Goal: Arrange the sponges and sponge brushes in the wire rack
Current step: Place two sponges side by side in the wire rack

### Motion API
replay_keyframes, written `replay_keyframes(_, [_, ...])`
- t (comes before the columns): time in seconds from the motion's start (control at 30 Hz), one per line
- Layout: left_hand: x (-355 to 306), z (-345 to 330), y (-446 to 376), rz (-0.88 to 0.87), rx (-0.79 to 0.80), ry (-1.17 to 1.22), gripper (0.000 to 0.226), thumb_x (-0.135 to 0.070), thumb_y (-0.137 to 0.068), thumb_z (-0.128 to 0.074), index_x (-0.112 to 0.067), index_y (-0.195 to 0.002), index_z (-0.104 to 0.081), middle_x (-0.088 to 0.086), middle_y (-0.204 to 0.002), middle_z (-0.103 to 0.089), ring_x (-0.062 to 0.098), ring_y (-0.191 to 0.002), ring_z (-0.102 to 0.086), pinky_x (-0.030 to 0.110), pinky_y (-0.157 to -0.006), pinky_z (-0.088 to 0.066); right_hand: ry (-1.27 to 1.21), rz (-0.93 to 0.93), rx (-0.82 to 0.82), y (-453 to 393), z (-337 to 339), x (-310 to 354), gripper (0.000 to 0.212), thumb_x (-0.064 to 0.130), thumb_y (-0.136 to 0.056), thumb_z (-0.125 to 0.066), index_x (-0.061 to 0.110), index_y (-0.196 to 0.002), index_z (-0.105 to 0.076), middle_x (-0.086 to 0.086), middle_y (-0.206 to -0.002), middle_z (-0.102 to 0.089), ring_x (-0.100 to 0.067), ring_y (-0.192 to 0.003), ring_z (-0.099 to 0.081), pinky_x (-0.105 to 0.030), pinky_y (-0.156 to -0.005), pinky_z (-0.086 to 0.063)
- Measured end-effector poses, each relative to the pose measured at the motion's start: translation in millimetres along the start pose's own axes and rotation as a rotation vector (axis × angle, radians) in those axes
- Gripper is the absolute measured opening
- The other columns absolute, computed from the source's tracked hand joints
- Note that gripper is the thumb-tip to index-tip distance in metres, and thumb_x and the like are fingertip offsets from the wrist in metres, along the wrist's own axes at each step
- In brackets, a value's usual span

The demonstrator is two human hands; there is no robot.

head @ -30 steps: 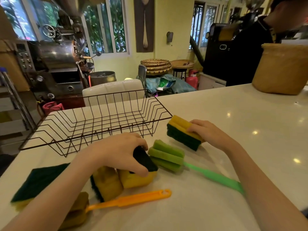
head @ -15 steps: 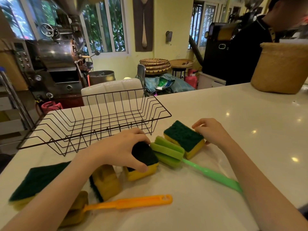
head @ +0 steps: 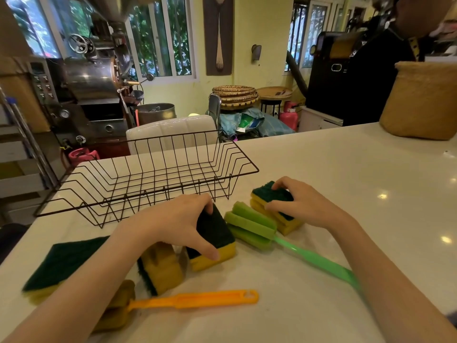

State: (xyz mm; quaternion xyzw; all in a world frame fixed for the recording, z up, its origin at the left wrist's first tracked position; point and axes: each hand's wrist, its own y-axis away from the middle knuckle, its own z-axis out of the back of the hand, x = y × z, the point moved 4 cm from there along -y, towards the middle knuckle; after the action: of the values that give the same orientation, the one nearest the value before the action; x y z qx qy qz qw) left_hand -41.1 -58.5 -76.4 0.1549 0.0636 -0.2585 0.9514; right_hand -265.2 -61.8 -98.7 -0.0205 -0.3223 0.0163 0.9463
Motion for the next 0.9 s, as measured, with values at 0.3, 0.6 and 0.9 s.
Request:
replay_keyframes(0.3, [-3.7,3.3,1.6,-0.035,-0.051,-0.033,0.069,-0.057,-0.058,-0.072,-0.031,-0.113,-0.039,-0.009,-0.106,-0.044,0.011,-0.095,-0.043,0.022,-0.073,-0.045,0.031,-0.044,-0.071,3.0,9.0,-1.5,0.039,0.037,-0.067,-0.069,0.026,-0.102,-0.055,-0.002,-0.106,-0.06,-0.023,-0.086,-0.06,-0.044,-0.078,-0.054])
replay_keyframes(0.6, [-19.3,44.3,35.2,-0.191,-0.218,0.115,0.069,-0.07,-0.042,-0.06,-0.042,-0.102,-0.041,-0.009,-0.109,-0.052,0.011,-0.099,-0.054,0.032,-0.077,-0.057,-0.094,0.034,-0.328,10.0,41.1,11.9,0.034,0.036,-0.067,-0.071,0.031,-0.096,-0.056,0.002,-0.106,-0.059,-0.021,-0.095,-0.057,-0.044,-0.08,-0.054])
replay_keyframes(0.9, [-1.5,93.0,3.7,-0.173,-0.344,0.119,0.061,-0.047,-0.06,-0.076,-0.032,-0.108,-0.042,-0.003,-0.113,-0.048,0.016,-0.102,-0.05,0.025,-0.075,-0.052,-0.289,0.163,-0.375,-24.3,63.3,56.4,0.034,0.037,-0.07,-0.073,0.031,-0.098,-0.055,0.005,-0.102,-0.056,-0.005,-0.076,-0.057,-0.02,-0.057,-0.049])
